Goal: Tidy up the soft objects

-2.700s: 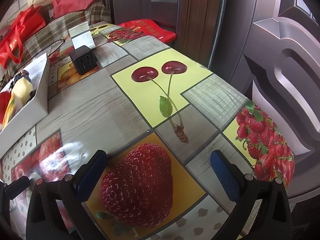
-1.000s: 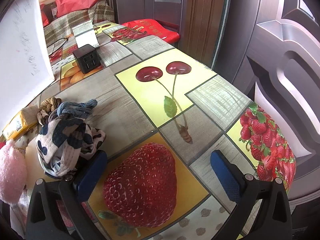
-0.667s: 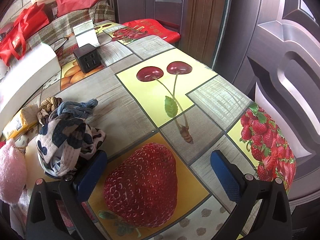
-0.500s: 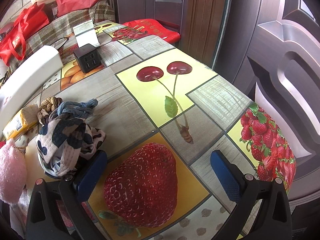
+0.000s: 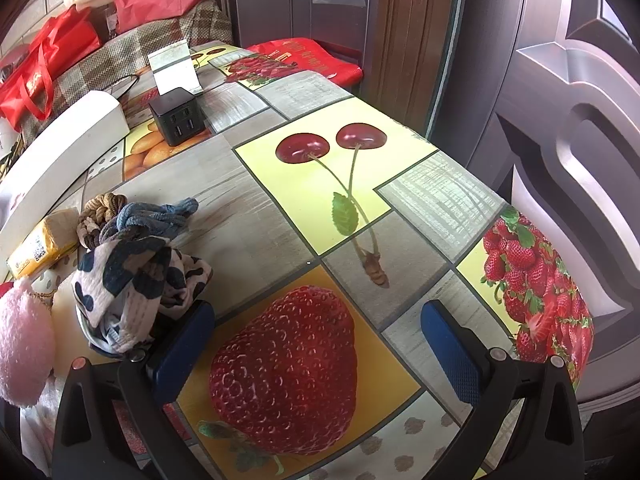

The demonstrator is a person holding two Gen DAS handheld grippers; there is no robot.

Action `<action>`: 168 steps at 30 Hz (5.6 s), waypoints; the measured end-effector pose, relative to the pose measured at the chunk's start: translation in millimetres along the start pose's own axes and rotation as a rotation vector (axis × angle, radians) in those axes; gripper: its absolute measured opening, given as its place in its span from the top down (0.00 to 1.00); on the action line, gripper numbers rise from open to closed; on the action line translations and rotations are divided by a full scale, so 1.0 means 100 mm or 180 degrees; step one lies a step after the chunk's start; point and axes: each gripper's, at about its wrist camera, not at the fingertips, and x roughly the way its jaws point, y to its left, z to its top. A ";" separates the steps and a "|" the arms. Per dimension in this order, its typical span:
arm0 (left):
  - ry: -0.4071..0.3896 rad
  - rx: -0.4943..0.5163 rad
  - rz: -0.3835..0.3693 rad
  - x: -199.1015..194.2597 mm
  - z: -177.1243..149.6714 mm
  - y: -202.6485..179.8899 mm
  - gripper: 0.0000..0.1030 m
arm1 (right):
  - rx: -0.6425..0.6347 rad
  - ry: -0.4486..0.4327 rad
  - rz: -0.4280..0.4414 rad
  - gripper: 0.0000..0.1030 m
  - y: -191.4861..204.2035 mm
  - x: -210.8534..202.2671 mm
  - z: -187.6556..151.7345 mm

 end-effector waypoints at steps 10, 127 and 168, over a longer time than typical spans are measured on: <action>0.0000 -0.0001 -0.0001 0.00 0.00 0.00 0.01 | 0.0012 -0.0003 0.0030 0.00 -0.04 0.00 0.00; -0.2210 -0.1547 0.1094 -1.23 -0.44 1.94 0.74 | -0.1302 -0.1612 0.2309 0.59 1.83 -0.46 0.26; -0.1820 -0.1485 0.1892 -0.74 0.12 2.69 0.74 | -0.1380 -0.1684 0.1813 0.59 2.45 0.15 1.09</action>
